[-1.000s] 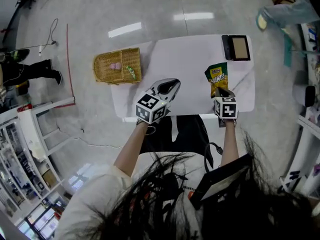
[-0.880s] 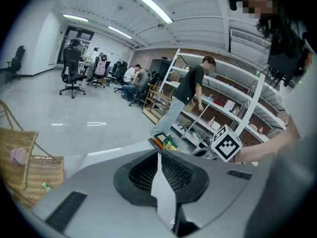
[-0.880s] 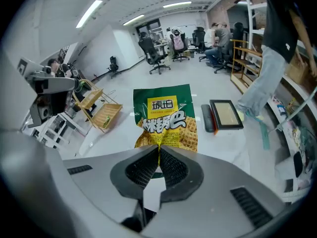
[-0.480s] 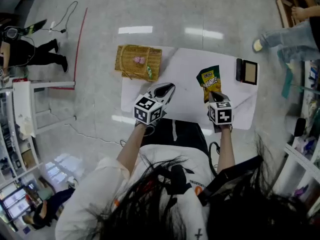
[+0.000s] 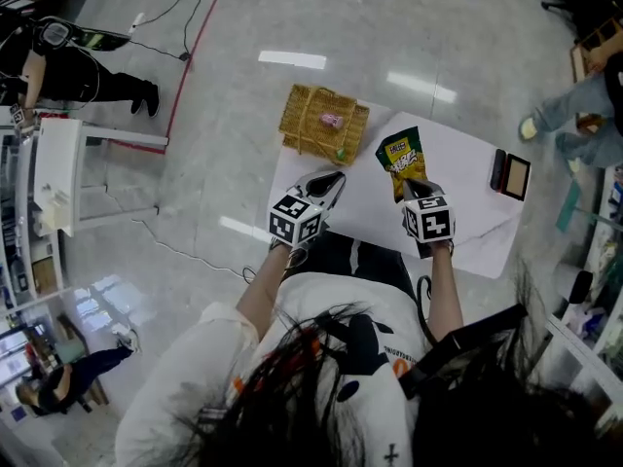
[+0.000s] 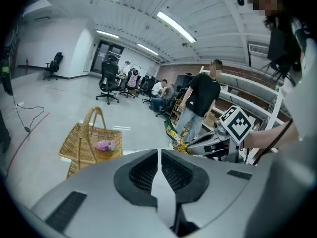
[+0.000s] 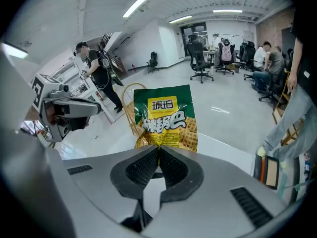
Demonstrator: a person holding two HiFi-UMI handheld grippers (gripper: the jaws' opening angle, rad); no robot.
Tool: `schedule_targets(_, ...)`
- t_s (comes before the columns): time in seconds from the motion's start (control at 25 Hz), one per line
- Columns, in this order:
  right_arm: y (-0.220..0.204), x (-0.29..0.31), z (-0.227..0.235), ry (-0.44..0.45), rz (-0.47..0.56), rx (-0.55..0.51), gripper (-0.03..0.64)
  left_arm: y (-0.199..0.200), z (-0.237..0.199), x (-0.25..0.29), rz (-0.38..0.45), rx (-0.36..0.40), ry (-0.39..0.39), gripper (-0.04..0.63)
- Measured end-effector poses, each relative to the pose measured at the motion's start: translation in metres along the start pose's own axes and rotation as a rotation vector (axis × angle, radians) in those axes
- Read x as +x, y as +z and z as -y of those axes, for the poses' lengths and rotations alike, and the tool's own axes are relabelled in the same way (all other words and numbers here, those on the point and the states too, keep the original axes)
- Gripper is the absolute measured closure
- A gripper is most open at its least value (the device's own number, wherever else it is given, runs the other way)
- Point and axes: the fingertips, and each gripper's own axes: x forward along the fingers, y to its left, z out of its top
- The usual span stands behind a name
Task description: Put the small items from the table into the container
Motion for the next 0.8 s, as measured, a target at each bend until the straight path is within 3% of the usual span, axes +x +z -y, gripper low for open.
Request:
schedule_targets(0.36, 0.057, 0.062, -0.061, 0.046, -0.046, -0.088, 0.594, -0.003, -0.071, -0.054, 0.035, -0.051, 0.053, 0.580)
schedule_targets(0.8, 0.104, 0.133, -0.094, 0.070, -0.175, -0.158, 0.594, -0.004, -0.131, -0.096, 0.071, -0.098, 0.091, 0.580)
